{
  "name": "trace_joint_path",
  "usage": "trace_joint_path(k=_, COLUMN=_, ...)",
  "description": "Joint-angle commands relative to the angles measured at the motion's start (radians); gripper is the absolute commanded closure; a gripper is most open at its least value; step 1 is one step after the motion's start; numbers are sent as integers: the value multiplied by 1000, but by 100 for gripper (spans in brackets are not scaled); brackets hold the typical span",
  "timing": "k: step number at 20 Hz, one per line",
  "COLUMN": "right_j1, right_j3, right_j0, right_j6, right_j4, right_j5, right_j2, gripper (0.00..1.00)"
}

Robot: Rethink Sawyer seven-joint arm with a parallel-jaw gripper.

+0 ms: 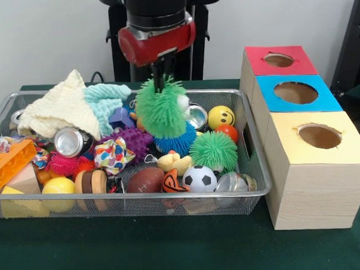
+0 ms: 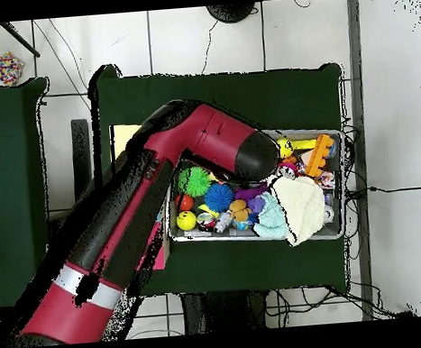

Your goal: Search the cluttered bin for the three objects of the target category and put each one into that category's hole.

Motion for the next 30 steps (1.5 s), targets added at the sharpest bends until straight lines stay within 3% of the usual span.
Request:
trace_joint_path(k=1, right_j1=-70, right_j3=14, right_j0=3, right_j6=39, right_j4=131, right_j5=-3, right_j2=174, gripper=100)
trace_joint_path(k=7, right_j1=-25, right_j3=-26, right_j0=-10, right_j6=53, right_j4=173, right_j5=89, right_j2=188, gripper=100)
trace_joint_path(k=15, right_j1=52, right_j3=-57, right_j0=-9, right_j6=60, right_j4=109, right_j5=44, right_j2=144, gripper=100)
trace_joint_path(k=23, right_j1=47, right_j3=-63, right_j0=-14, right_j6=40, right_j4=171, right_j5=115, right_j2=157, gripper=100)
trace_joint_path(k=30, right_j1=61, right_j3=-74, right_j0=-10, right_j6=56, right_j4=151, right_j5=93, right_j2=145, gripper=100)
